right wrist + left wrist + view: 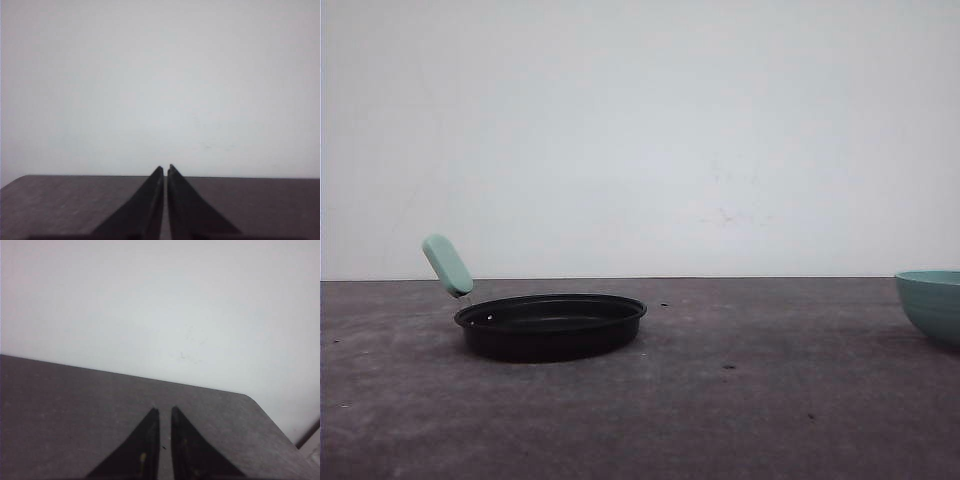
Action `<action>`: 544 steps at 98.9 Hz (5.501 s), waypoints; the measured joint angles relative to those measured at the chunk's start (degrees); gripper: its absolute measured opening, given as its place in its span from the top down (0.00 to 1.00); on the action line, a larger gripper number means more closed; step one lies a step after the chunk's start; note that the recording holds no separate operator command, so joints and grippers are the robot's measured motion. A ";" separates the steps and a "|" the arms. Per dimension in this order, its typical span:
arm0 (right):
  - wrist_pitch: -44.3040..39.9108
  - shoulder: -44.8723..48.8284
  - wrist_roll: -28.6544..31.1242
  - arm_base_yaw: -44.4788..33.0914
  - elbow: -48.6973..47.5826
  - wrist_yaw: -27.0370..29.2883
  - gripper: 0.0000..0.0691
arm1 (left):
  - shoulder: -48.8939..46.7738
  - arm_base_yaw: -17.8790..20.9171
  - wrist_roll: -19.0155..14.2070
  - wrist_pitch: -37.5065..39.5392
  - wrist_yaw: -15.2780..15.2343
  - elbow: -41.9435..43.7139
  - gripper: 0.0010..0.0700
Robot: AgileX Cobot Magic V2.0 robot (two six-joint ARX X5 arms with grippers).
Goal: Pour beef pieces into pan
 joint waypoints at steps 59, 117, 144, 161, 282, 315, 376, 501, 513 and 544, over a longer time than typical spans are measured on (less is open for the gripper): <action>-6.88 5.97 -4.17 0.00 0.09 4.55 0.15 | 13.68 -0.92 -1.55 0.04 8.83 0.92 0.14; -7.93 11.89 -4.55 0.00 0.09 4.74 0.13 | 42.91 -0.92 -17.20 -1.33 6.93 2.25 0.03; -7.96 11.89 -4.55 0.35 0.09 4.76 0.13 | 52.59 -1.70 -16.28 0.09 5.29 2.25 0.03; -7.96 11.89 -4.55 0.48 0.09 4.74 0.13 | 56.72 -2.67 -16.28 3.58 5.29 2.25 0.03; -12.24 11.87 -4.55 0.70 0.09 4.74 0.13 | 59.39 -9.51 -7.78 3.50 -0.55 2.25 0.74; -12.26 11.87 -4.55 0.70 0.09 4.74 0.13 | 59.39 -9.64 -6.12 5.07 -1.36 2.25 0.85; -12.26 11.87 -4.96 0.70 0.09 4.74 0.13 | 59.39 -9.70 -5.73 8.17 -3.52 2.25 0.92; -20.85 20.46 -7.37 0.70 0.09 16.52 0.13 | 52.59 -9.70 -8.55 6.43 0.07 2.25 0.93; -21.03 22.14 -7.34 0.48 0.09 16.55 0.13 | 48.72 -9.70 -9.84 4.48 -0.39 2.25 0.93; -23.45 26.60 -7.04 -1.86 0.09 16.63 0.13 | 39.19 -9.49 -13.03 -4.57 -0.24 2.25 0.93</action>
